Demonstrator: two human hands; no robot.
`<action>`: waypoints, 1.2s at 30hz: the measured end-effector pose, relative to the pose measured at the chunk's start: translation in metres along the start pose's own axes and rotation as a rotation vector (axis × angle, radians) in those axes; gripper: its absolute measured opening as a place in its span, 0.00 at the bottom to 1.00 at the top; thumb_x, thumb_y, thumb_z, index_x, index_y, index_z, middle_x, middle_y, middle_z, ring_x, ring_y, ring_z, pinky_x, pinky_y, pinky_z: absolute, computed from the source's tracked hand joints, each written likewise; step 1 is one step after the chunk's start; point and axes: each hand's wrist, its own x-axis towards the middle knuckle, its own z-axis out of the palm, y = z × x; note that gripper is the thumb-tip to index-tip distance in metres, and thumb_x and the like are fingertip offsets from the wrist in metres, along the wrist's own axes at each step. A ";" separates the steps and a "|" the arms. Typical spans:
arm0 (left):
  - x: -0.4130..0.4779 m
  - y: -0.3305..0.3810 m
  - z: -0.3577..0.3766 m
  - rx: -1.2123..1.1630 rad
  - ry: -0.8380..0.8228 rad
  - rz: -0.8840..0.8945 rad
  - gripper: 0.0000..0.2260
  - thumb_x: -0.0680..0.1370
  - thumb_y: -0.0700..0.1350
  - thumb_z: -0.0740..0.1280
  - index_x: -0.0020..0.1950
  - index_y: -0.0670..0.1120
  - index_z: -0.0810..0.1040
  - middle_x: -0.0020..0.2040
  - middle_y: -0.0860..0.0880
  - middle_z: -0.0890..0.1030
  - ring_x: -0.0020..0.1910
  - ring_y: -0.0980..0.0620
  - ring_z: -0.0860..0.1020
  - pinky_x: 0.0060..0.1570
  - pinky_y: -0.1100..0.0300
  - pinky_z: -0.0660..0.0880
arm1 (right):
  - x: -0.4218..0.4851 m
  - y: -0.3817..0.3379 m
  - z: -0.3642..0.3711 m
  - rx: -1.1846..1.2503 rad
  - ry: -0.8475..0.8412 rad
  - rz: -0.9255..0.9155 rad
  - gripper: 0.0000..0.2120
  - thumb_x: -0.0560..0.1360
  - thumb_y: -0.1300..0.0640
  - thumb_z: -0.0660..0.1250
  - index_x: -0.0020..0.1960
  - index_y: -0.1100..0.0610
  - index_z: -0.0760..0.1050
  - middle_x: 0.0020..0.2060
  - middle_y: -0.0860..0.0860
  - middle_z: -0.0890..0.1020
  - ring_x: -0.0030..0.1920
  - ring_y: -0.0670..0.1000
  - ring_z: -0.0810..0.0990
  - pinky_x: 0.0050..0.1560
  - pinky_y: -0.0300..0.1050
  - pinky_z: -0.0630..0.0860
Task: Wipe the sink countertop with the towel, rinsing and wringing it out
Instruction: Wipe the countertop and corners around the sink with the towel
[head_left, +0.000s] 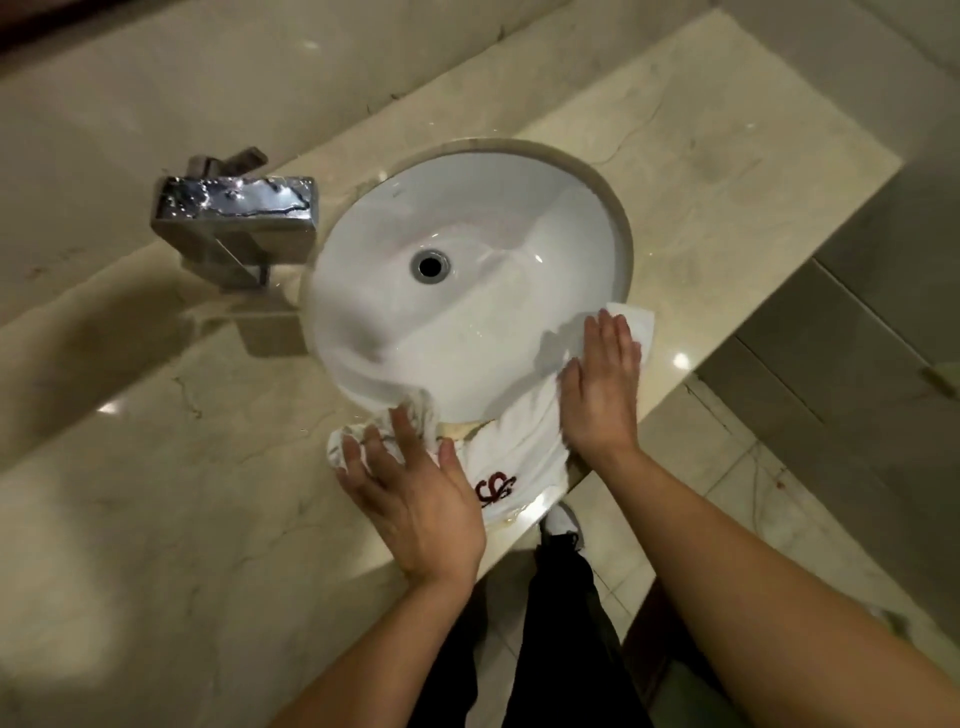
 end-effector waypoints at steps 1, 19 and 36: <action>-0.002 0.004 0.001 -0.005 -0.012 -0.026 0.24 0.85 0.53 0.60 0.77 0.41 0.69 0.70 0.33 0.72 0.76 0.29 0.63 0.77 0.35 0.57 | 0.003 0.002 -0.001 0.029 0.022 -0.039 0.26 0.82 0.57 0.51 0.78 0.64 0.63 0.77 0.61 0.67 0.80 0.59 0.58 0.82 0.60 0.49; -0.045 0.164 0.042 -0.045 -0.093 -0.165 0.27 0.86 0.54 0.59 0.79 0.39 0.66 0.70 0.31 0.72 0.76 0.31 0.64 0.77 0.36 0.59 | 0.091 0.112 -0.065 0.017 0.140 -0.019 0.26 0.78 0.64 0.59 0.76 0.64 0.65 0.64 0.61 0.69 0.65 0.60 0.66 0.71 0.57 0.66; -0.029 0.250 0.067 -0.107 -0.070 -0.398 0.28 0.84 0.55 0.56 0.80 0.41 0.62 0.72 0.30 0.67 0.78 0.31 0.59 0.75 0.31 0.58 | 0.183 0.141 -0.078 -0.053 0.084 -0.294 0.23 0.75 0.68 0.63 0.69 0.64 0.76 0.59 0.62 0.77 0.60 0.60 0.68 0.59 0.56 0.74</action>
